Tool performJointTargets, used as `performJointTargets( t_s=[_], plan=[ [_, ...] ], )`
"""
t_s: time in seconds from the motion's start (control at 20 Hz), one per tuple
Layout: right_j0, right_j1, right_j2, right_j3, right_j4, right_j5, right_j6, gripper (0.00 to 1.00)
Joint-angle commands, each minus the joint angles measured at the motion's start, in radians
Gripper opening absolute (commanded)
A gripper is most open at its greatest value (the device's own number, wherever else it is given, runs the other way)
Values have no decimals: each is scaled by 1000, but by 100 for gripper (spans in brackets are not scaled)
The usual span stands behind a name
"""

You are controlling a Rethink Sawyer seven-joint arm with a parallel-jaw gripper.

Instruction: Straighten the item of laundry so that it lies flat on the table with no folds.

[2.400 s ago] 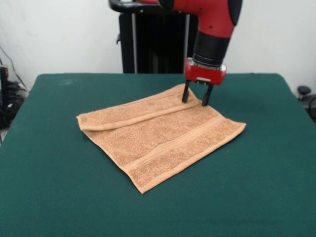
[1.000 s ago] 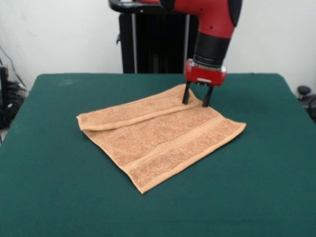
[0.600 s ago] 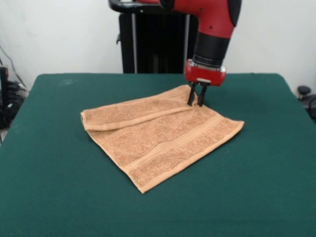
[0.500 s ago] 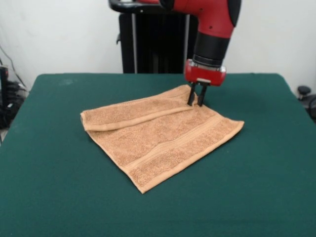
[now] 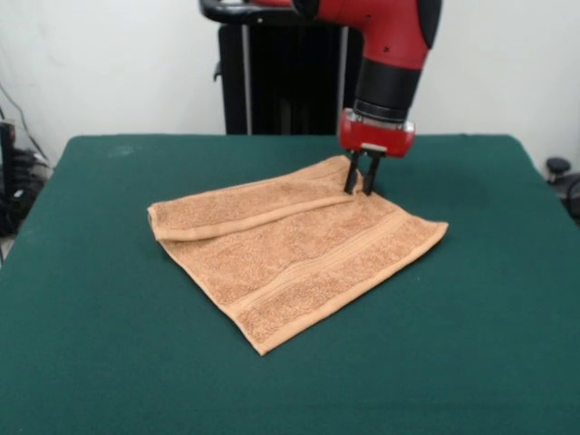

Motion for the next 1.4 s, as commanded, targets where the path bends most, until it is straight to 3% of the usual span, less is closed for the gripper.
performJointTargets(
  t_s=[0.05,0.75,1.1,1.4],
  plan=[
    [-3,107,134,3,52,-31,216,0],
    [-53,-13,157,73,7,28,185,0],
    [-91,-141,185,134,-12,123,157,0],
    [-114,-165,194,150,-21,139,134,0]
  ],
)
